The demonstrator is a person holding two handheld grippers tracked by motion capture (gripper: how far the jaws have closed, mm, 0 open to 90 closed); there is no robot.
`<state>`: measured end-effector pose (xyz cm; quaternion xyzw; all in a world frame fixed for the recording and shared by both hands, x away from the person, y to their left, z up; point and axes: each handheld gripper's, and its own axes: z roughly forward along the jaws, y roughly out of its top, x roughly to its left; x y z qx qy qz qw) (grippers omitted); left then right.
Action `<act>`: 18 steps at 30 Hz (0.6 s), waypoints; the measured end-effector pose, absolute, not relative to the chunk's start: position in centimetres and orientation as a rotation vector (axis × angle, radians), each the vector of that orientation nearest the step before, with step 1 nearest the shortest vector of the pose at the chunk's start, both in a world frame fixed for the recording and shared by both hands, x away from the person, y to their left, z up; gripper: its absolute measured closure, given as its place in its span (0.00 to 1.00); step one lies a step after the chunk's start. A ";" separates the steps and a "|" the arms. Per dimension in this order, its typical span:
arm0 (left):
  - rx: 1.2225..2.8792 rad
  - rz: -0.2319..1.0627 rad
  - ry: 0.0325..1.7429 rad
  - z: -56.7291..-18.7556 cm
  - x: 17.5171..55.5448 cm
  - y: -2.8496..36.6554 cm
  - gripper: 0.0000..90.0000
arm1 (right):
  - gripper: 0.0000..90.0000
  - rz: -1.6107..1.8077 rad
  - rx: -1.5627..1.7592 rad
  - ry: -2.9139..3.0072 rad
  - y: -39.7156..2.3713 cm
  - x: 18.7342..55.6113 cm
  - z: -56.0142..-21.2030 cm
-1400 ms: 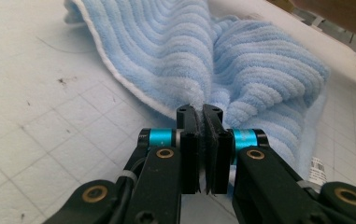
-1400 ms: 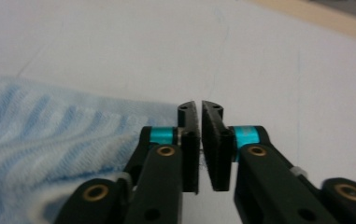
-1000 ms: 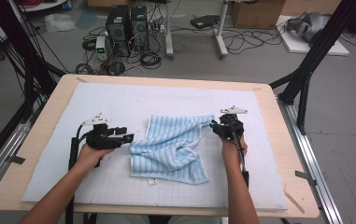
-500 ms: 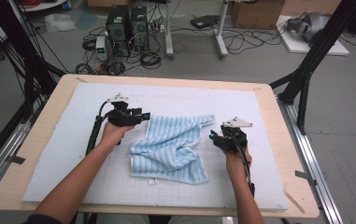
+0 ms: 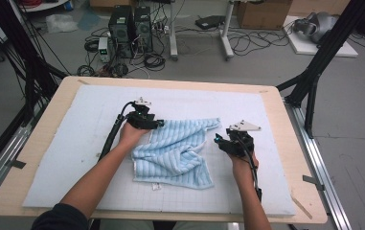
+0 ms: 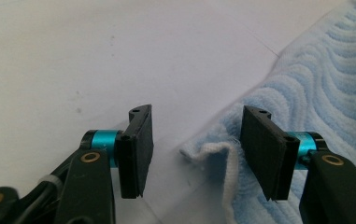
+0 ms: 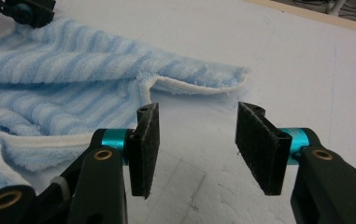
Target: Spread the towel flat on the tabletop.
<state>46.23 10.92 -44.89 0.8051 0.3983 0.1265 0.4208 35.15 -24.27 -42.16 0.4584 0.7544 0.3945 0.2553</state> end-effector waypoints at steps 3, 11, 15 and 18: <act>2.071 0.361 0.919 -44.9 45.5 10.2 0.58 | 0.55 1.072 1.248 2.048 -24.4 35.1 -42.2; 2.024 0.338 0.880 -44.6 45.7 10.8 0.93 | 0.55 1.075 1.246 2.056 -24.2 35.2 -42.3; 1.903 0.424 0.963 -43.9 46.8 12.5 0.93 | 0.55 1.078 1.246 2.056 -24.2 35.2 -42.2; 1.838 0.485 1.017 -43.1 47.9 14.3 0.93 | 0.55 1.079 1.249 2.059 -24.2 35.2 -42.3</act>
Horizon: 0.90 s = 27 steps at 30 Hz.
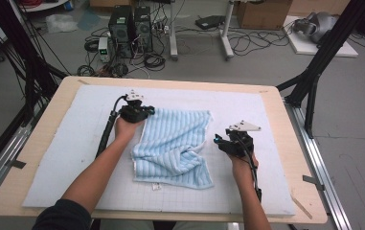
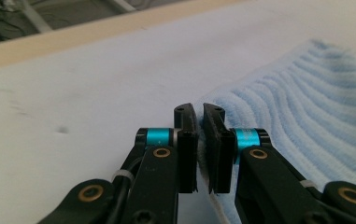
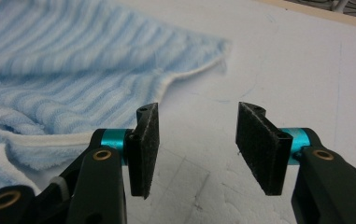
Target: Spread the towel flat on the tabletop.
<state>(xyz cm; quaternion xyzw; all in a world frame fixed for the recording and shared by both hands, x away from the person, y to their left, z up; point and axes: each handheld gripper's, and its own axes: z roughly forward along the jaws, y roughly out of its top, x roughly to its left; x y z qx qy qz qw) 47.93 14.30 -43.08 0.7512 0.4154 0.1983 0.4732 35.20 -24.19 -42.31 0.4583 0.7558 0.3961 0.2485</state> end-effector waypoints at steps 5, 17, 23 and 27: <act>1.729 0.577 1.122 -42.7 49.3 17.6 0.90 | 0.55 1.068 1.246 2.069 -24.0 35.2 -42.5; 1.727 0.454 1.169 -43.5 48.0 18.6 0.49 | 0.55 1.115 1.251 2.072 -23.4 35.5 -42.6; 1.760 0.423 1.138 -43.8 46.8 18.7 0.48 | 0.53 1.211 1.213 2.131 -20.6 36.4 -42.4; 1.780 0.413 1.127 -44.0 46.1 18.7 0.47 | 0.53 1.157 1.234 2.212 -18.4 38.2 -43.9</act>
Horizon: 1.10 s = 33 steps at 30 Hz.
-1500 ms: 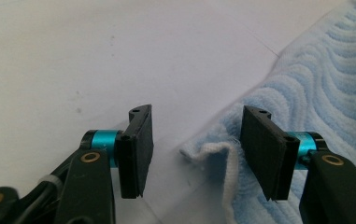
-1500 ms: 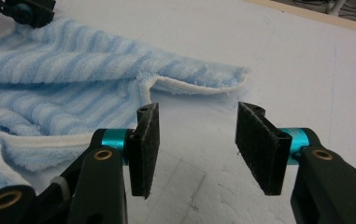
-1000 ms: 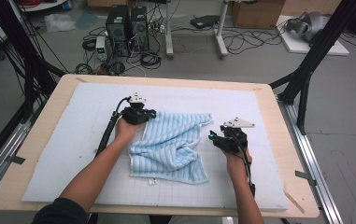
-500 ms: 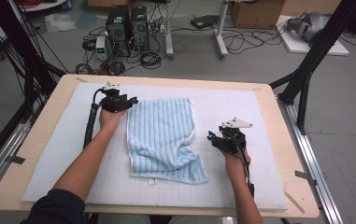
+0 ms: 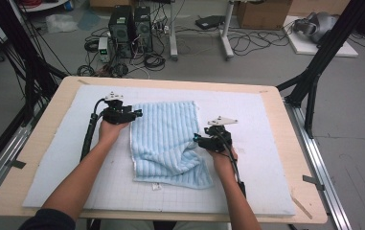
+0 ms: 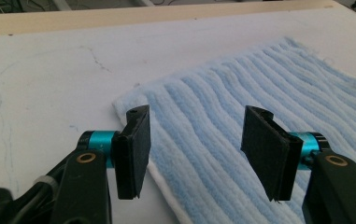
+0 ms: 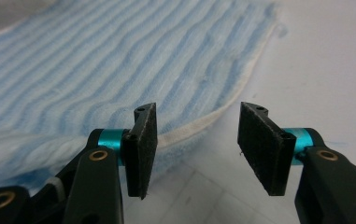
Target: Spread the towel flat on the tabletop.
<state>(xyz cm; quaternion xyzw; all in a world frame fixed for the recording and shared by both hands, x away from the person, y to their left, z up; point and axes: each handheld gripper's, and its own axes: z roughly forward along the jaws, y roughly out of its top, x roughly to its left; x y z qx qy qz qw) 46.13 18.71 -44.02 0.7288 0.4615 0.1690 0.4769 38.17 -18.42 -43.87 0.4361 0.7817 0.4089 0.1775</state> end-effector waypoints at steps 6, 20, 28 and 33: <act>1.813 0.391 1.118 -44.2 45.6 18.6 0.47 | 0.96 0.993 1.147 2.250 -17.1 39.7 -44.7; 1.915 0.265 1.047 -44.0 44.2 16.0 0.44 | 0.69 0.948 1.256 2.027 -20.2 40.1 -42.8; 2.015 0.354 0.977 -45.1 42.5 13.4 0.40 | 0.53 1.012 1.197 2.017 -20.9 37.5 -41.3; 2.098 0.476 0.851 -45.0 42.2 12.5 0.76 | 0.47 1.050 1.238 1.973 -22.2 36.1 -41.9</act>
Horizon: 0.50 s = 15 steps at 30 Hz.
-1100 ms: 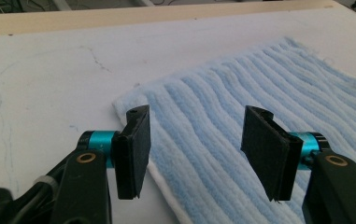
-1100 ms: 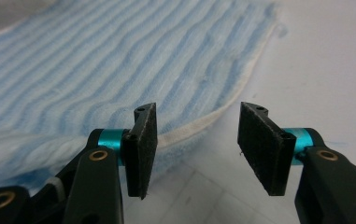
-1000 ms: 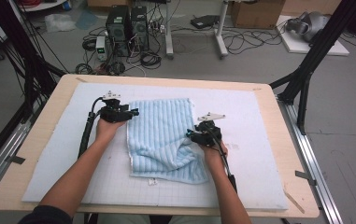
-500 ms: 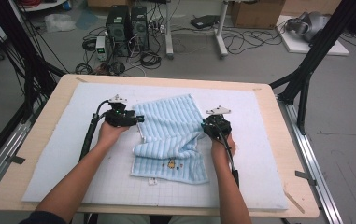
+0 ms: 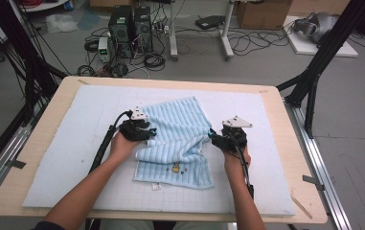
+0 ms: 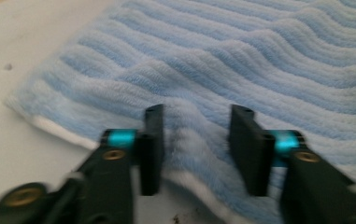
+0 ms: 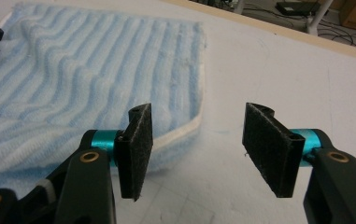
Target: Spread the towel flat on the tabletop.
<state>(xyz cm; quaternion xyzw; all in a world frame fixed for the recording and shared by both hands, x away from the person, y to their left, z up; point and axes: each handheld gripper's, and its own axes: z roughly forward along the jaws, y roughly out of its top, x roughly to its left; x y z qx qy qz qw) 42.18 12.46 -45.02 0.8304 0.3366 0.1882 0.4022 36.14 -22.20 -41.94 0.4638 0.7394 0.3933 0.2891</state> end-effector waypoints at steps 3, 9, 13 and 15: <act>2.083 0.475 0.881 -45.0 43.0 12.6 0.94 | 0.45 1.058 1.272 1.969 -22.8 36.2 -42.1; 2.017 0.510 1.022 -44.8 46.0 14.3 0.95 | 0.45 1.084 1.269 1.976 -22.6 36.2 -42.1; 1.953 0.588 1.141 -44.9 47.8 16.5 0.95 | 0.46 1.082 1.256 2.002 -22.2 36.2 -42.3; 1.889 0.578 1.201 -45.0 48.2 17.5 0.95 | 0.46 1.083 1.238 2.011 -22.0 36.2 -42.4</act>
